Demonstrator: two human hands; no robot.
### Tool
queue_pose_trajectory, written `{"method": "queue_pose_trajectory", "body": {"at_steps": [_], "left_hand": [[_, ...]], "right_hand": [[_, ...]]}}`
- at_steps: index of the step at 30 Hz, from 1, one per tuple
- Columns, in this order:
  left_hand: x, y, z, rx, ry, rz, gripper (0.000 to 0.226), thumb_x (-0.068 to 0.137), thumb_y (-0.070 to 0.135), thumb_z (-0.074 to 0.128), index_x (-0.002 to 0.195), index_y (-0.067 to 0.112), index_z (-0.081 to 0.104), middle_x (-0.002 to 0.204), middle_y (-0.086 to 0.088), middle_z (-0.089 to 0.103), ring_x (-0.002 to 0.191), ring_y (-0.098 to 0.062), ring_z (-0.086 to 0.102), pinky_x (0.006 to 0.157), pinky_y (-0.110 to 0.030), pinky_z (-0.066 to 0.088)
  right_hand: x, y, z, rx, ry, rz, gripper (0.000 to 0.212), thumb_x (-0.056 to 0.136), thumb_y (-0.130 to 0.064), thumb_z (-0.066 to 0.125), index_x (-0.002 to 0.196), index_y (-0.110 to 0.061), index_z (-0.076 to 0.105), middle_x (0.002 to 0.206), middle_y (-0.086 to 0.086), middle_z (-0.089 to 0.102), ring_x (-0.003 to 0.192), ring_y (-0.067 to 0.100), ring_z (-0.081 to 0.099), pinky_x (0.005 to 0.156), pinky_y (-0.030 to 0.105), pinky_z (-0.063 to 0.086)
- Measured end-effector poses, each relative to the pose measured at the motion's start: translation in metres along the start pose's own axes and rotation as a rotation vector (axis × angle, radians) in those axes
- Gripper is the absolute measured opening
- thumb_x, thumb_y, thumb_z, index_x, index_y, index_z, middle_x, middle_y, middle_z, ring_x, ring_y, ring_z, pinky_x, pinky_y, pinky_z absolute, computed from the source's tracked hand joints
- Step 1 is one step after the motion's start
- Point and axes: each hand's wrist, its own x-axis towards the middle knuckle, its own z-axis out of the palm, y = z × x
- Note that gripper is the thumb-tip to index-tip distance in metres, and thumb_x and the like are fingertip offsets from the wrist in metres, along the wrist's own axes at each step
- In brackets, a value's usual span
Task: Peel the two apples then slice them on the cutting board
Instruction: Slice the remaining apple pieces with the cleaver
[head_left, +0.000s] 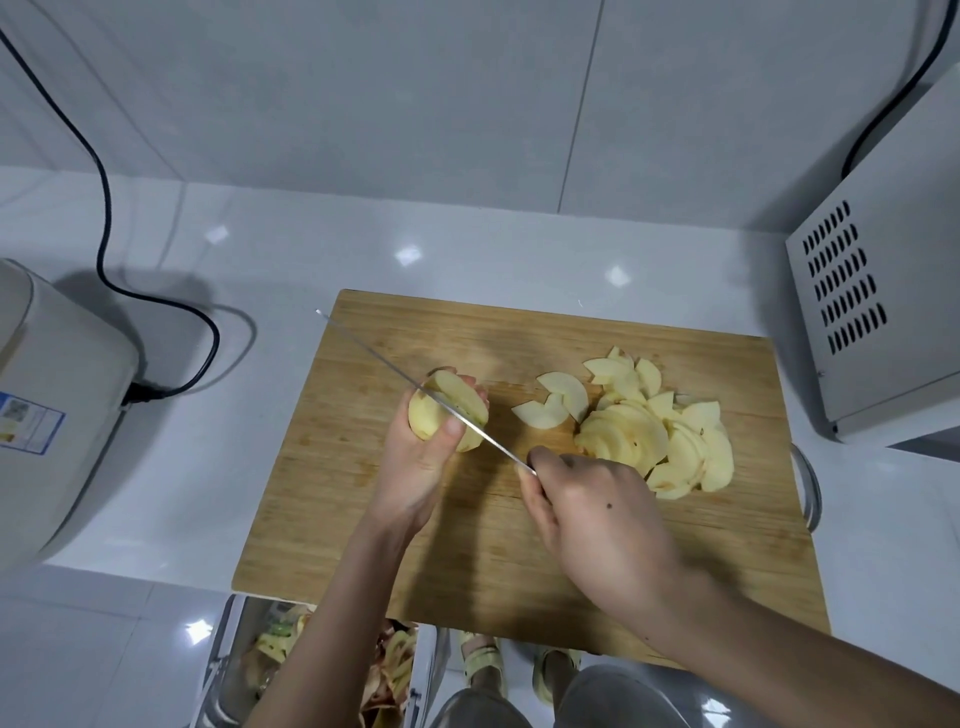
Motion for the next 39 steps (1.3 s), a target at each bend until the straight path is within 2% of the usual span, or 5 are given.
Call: {"method": "queue_pose_trajectory", "body": {"at_steps": [9,14,17,34,39], "left_hand": [[-0.006,0.002,-0.018,-0.262,0.132,-0.27,0.062,0.072,0.031,0.069,0.123,0.001,0.051,0.113,-0.015,0.063,0.096,-0.019,0.068,0.082,-0.034,0.056],[-0.012,0.011,-0.015,-0.497,0.043,-0.278,0.066,0.04,0.021,0.092,0.097,0.009,0.06,0.095,-0.012,0.07,0.09,-0.025,0.069,0.074,-0.041,0.058],[-0.013,0.018,-0.006,-0.587,0.052,-0.277,0.014,0.066,0.011,0.071,0.079,0.013,0.071,0.091,-0.012,0.068,0.084,-0.025,0.068,0.068,-0.04,0.057],[-0.011,0.014,0.014,-0.498,0.234,-0.332,0.024,0.069,0.007,0.065,0.092,0.007,0.06,0.087,-0.009,0.068,0.081,-0.021,0.066,0.091,-0.043,0.048],[-0.014,0.007,0.021,-0.499,0.302,-0.297,0.015,0.076,0.002,0.064,0.09,0.006,0.061,0.083,-0.007,0.068,0.077,-0.018,0.065,0.072,-0.031,0.052]], "right_hand": [[0.002,0.011,-0.018,0.511,-0.164,0.246,0.03,0.094,-0.033,0.047,0.074,-0.013,0.058,0.051,-0.006,0.051,0.039,0.007,0.042,0.041,0.02,0.031],[0.013,0.017,-0.022,0.941,-0.222,0.52,0.026,0.095,-0.027,0.052,0.069,-0.019,0.054,0.04,-0.005,0.049,0.033,0.008,0.045,0.041,0.021,0.041],[0.013,0.015,-0.017,0.986,-0.245,0.564,0.023,0.095,-0.026,0.052,0.077,-0.012,0.059,0.04,-0.004,0.048,0.032,0.01,0.043,0.039,0.019,0.039],[0.005,0.013,-0.006,1.011,-0.275,0.625,0.024,0.095,-0.023,0.052,0.084,-0.002,0.059,0.039,-0.003,0.047,0.03,0.01,0.04,0.037,0.021,0.037],[0.006,0.009,0.0,1.006,-0.241,0.605,0.022,0.095,-0.021,0.051,0.082,-0.005,0.059,0.039,-0.002,0.047,0.029,0.01,0.04,0.036,0.021,0.037]]}}
